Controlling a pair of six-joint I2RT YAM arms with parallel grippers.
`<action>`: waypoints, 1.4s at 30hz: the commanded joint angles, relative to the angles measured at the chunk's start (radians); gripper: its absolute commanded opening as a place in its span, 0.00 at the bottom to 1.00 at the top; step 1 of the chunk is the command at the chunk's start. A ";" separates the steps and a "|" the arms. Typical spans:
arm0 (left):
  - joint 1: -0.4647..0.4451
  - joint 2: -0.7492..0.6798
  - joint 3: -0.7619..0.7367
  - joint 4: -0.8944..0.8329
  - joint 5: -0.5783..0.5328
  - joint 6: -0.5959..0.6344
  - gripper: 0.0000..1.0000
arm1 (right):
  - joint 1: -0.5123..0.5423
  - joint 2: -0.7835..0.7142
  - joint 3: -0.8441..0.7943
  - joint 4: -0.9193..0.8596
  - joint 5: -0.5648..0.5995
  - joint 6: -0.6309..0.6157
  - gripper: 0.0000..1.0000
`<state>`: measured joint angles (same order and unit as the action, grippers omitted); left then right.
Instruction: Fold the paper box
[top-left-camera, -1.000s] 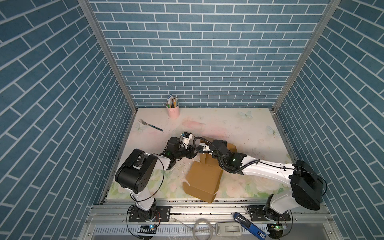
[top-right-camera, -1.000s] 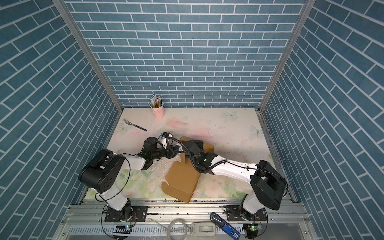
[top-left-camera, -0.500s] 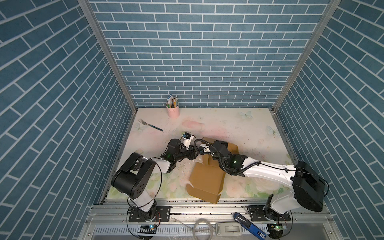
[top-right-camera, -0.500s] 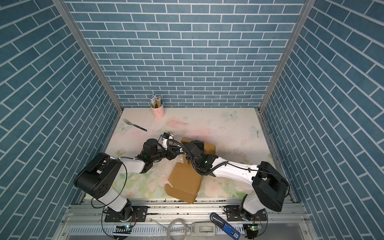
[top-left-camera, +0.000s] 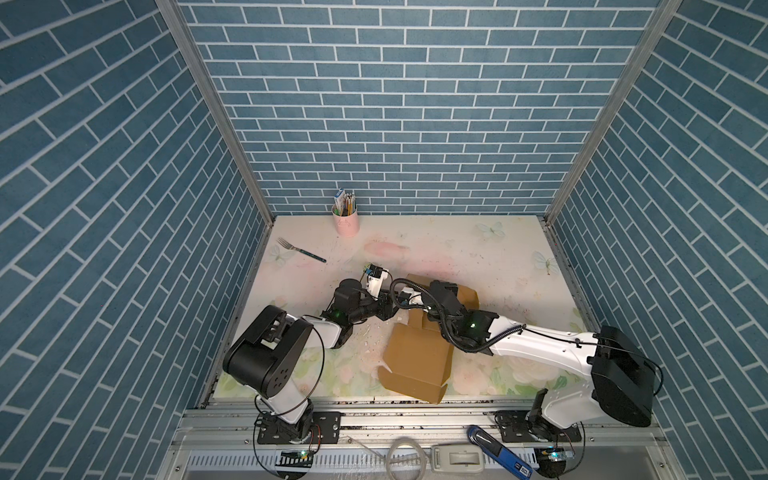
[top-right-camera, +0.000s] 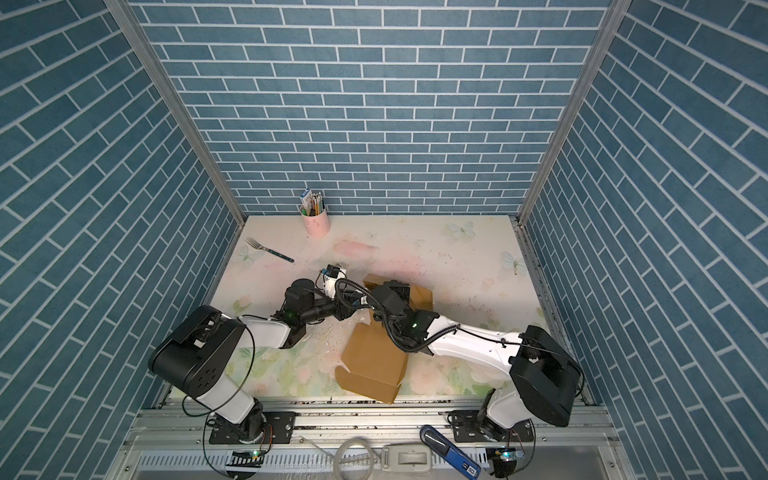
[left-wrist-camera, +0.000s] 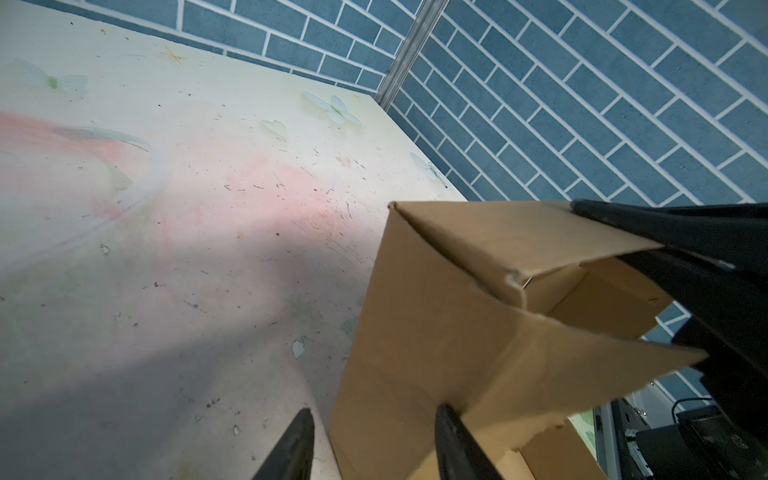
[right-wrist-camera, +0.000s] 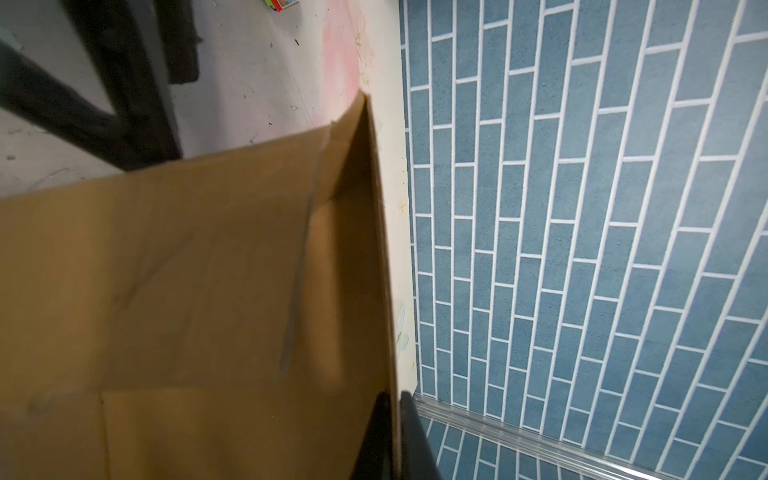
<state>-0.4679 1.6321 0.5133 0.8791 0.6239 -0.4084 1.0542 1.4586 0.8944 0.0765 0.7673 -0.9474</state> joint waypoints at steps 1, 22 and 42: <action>-0.031 -0.041 -0.013 0.046 0.066 0.001 0.49 | 0.015 -0.022 -0.012 0.065 -0.033 0.046 0.07; -0.089 -0.034 0.094 -0.199 -0.064 0.102 0.43 | 0.032 -0.022 0.005 0.071 -0.027 0.052 0.07; -0.088 -0.025 0.181 -0.323 -0.164 0.178 0.46 | 0.044 -0.003 0.001 0.048 -0.022 0.062 0.08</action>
<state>-0.5514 1.5955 0.6678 0.5629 0.4747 -0.2523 1.0767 1.4403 0.8909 0.0978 0.7662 -0.9142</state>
